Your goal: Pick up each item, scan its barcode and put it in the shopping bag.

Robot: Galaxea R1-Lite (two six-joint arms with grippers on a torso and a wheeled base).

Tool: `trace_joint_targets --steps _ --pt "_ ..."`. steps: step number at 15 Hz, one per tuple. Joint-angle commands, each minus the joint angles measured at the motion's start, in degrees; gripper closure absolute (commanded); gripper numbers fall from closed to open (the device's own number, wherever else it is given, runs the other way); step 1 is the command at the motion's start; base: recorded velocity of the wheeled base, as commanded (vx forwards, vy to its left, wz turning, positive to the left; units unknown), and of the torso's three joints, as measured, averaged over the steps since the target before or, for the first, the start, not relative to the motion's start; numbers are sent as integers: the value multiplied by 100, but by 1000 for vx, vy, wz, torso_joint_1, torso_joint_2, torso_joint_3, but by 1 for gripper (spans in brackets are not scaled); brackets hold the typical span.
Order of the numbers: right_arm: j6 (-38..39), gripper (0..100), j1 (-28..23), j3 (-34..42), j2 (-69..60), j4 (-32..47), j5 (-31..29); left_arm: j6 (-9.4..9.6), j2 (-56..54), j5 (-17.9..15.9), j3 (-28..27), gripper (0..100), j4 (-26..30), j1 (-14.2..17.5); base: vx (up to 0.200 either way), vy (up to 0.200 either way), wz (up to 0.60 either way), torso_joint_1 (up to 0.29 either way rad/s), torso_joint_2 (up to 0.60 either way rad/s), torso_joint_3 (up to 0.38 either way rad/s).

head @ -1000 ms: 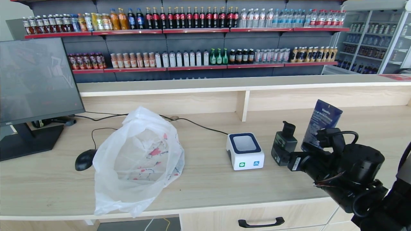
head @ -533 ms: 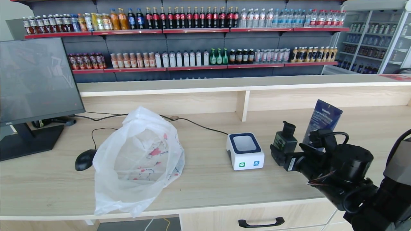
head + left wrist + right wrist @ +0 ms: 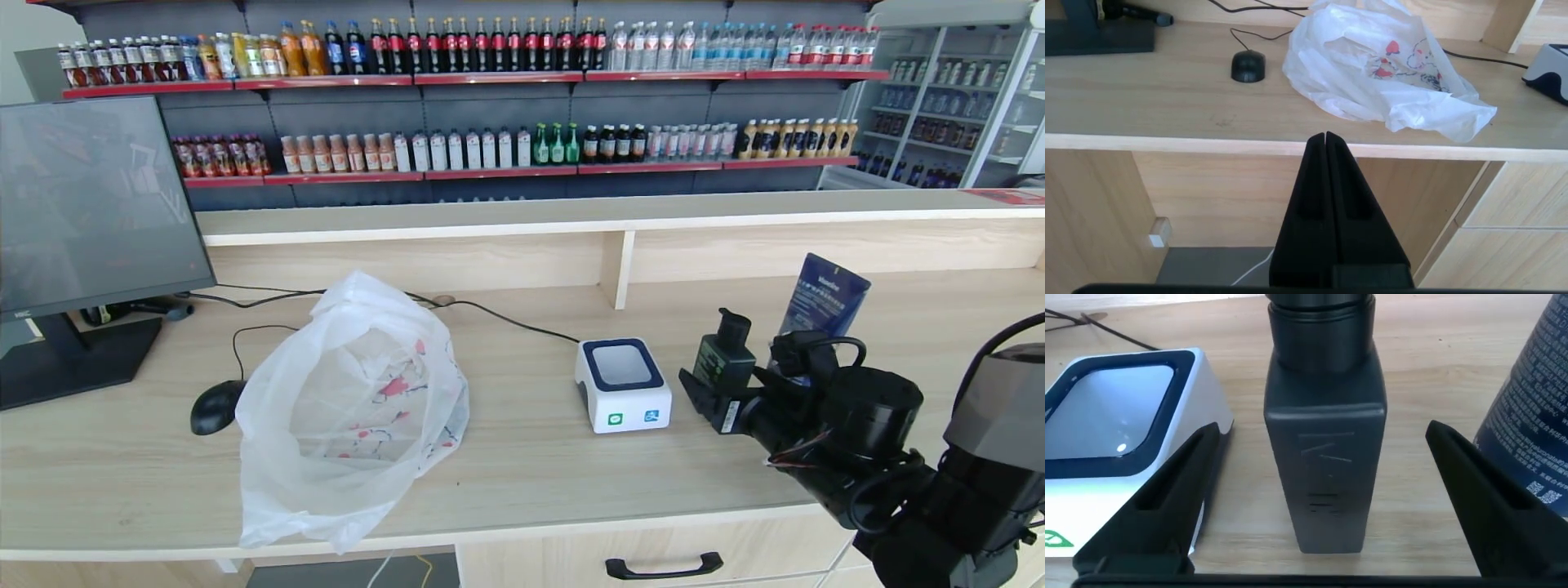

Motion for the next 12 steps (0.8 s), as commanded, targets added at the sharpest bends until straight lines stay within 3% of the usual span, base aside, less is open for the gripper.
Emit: trace_joint_targets --steps 1,12 --pt "2 0 4 -108 140 -3 -1 -4 -2 0 2 100 -1 7 0 0 0 0 0 0" --pt "20 0 -22 -609 509 -3 -1 -4 -2 0 -6 100 -1 -2 0 0 0 0 0 0"
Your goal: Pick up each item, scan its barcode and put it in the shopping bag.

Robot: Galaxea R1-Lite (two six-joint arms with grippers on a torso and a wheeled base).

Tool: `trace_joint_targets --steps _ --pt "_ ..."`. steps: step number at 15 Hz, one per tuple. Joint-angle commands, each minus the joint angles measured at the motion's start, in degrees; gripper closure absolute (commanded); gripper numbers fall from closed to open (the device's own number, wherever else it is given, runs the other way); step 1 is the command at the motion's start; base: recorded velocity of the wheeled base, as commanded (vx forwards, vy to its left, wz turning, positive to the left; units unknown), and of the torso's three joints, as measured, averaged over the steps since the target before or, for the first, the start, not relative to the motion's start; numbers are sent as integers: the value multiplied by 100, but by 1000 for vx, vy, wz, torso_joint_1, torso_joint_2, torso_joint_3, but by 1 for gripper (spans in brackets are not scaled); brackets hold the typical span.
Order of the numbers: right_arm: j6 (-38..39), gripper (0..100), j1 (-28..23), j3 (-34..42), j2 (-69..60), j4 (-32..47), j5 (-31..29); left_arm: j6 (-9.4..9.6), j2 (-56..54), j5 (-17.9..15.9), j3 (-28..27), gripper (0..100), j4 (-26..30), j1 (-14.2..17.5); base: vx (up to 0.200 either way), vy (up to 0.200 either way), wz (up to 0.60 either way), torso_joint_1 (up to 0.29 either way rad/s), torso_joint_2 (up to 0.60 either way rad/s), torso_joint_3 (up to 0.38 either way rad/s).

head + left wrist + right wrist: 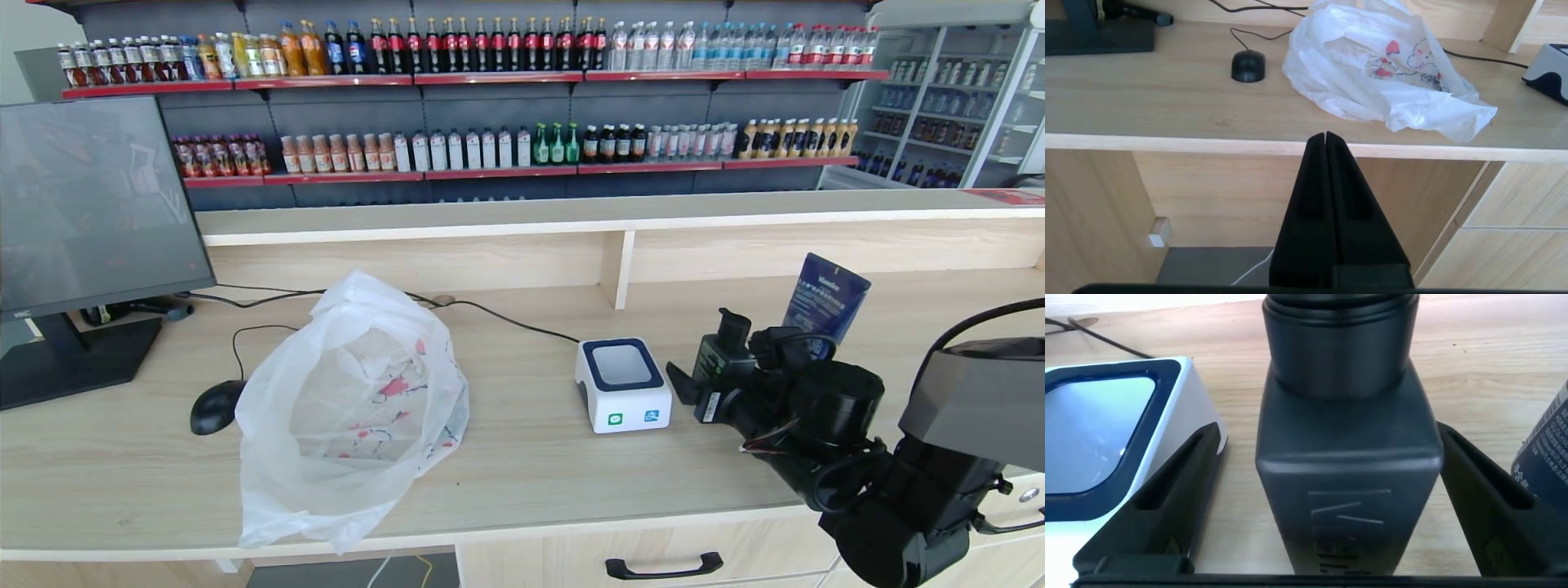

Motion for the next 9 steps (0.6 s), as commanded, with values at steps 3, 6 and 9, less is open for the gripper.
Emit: trace_joint_targets --steps 3,6,9 --pt "6 0 -6 -118 52 -6 -1 -1 -2 0 -6 100 1 -2 0 0 0 0 0 0" --pt "15 100 -6 -127 52 -6 -1 -1 -2 0 2 100 1 -2 0 0 0 0 0 0" --pt "121 100 2 -224 43 -6 -1 -1 -2 0 2 100 1 -2 0 0 0 0 0 0"
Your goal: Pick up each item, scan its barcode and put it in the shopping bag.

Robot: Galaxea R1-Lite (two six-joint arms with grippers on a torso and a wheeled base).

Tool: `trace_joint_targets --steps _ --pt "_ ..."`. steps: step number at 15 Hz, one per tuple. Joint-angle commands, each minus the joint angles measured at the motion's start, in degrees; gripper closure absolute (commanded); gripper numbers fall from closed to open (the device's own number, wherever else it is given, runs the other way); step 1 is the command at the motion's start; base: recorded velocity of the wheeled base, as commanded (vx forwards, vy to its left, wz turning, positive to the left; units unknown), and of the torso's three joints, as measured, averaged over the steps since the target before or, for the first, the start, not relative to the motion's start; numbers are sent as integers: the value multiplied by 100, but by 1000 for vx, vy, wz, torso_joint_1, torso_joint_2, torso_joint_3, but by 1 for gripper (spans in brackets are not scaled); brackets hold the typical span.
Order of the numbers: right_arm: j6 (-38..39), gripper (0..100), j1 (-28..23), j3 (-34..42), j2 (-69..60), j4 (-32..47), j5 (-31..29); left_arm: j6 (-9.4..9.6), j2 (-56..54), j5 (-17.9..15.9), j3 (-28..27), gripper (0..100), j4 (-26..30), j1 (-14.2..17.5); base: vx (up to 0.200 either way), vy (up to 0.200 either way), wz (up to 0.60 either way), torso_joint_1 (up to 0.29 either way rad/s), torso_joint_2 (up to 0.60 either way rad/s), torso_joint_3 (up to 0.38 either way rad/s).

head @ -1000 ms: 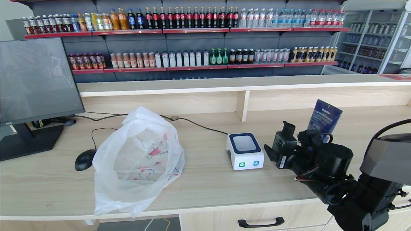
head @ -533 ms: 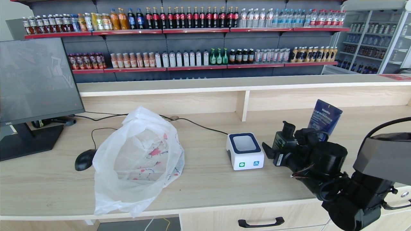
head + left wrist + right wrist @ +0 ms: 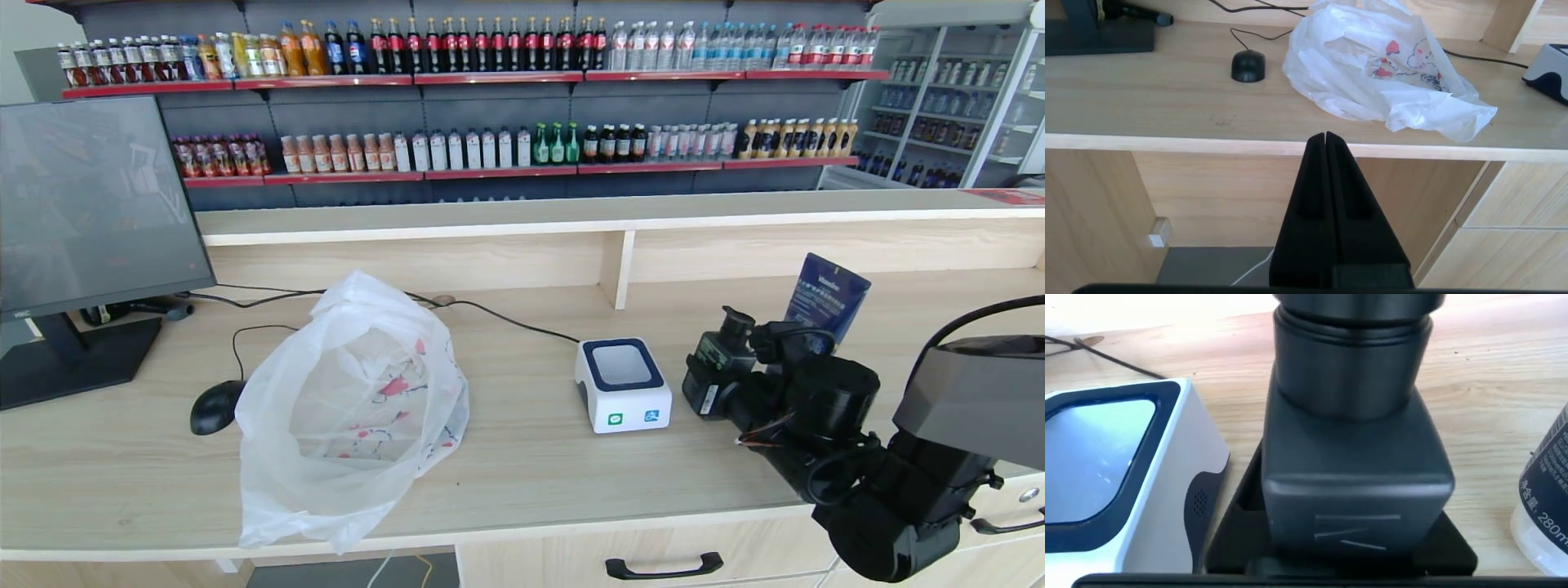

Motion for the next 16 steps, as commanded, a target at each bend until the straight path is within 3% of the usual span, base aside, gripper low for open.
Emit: trace_joint_targets --steps 1,16 --pt "17 100 9 -20 -27 -9 -3 -4 -2 0 -6 100 -1 -2 0 0 0 0 0 0" --pt "105 100 35 244 -686 -9 -3 5 -2 0 -6 100 -1 -2 0 0 0 0 0 0"
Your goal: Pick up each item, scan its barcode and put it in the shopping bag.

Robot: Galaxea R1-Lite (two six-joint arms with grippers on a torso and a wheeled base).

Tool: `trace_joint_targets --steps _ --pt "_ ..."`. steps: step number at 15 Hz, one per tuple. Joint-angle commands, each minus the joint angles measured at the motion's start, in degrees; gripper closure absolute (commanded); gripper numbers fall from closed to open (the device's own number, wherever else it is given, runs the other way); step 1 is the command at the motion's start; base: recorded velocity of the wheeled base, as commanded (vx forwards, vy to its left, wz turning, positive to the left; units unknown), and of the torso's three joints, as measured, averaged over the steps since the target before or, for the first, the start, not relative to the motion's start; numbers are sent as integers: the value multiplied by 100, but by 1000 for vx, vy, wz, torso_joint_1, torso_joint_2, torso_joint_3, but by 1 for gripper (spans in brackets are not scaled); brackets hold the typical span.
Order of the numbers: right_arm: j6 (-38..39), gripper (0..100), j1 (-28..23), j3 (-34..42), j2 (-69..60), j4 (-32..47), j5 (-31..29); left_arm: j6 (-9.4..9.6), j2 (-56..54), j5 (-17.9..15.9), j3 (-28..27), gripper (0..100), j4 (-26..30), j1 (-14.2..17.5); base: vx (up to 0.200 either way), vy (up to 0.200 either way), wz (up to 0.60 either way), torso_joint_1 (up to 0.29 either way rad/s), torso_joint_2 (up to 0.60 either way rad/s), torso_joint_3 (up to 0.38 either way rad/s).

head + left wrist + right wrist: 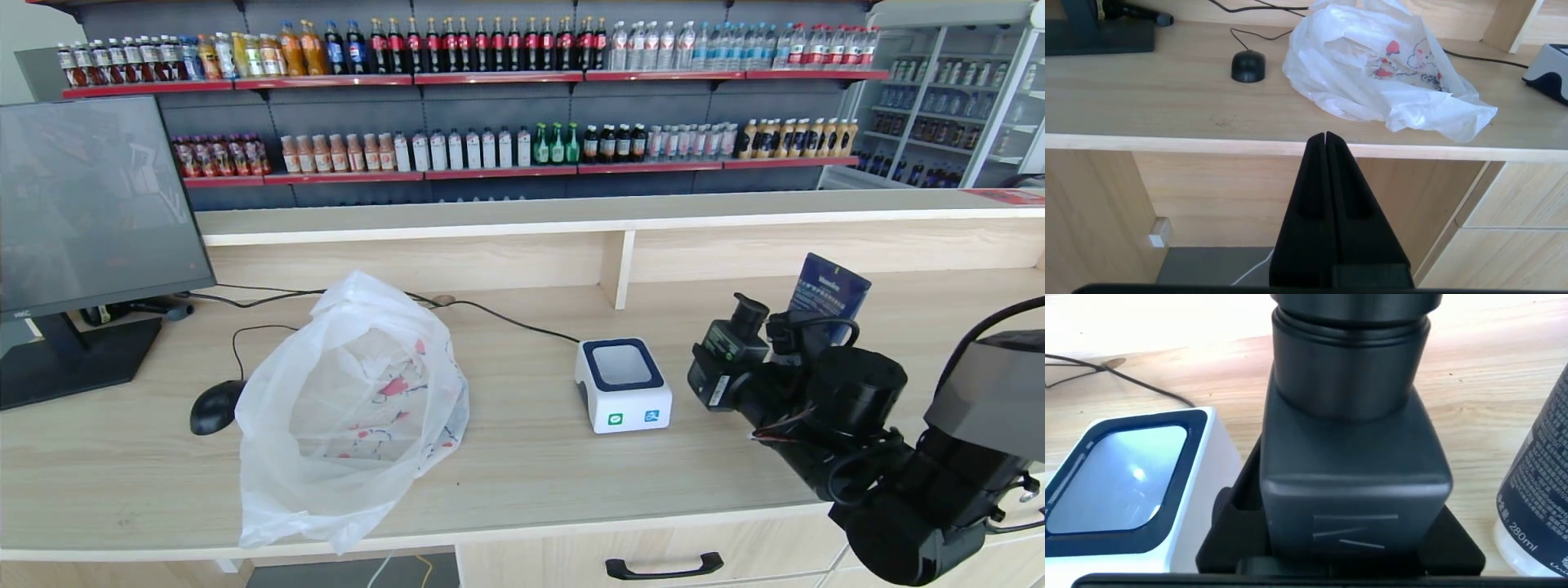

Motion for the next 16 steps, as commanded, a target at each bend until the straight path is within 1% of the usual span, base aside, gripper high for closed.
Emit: trace_joint_targets --steps 1,5,9,12,14,16 --pt "-1 100 7 142 -352 -6 -1 -4 -2 0 2 100 -1 -2 0 0 0 0 0 0" --pt "-10 100 16 449 -862 -6 8 -4 -2 0 -6 100 -1 -2 0 0 0 0 0 0" --pt "-71 100 147 818 -1380 -6 17 -4 -2 0 2 100 -1 -2 0 0 0 0 0 0" --pt "-124 100 534 1328 -1934 -6 25 -4 -2 0 -6 100 -1 -2 0 0 0 0 0 0" --pt "-124 100 675 1557 -2224 -6 34 -4 -2 0 -6 100 -1 -2 0 0 0 0 0 0" --pt "-124 100 710 2049 -2743 -6 25 -4 -2 0 2 100 -1 -2 0 0 0 0 0 0"
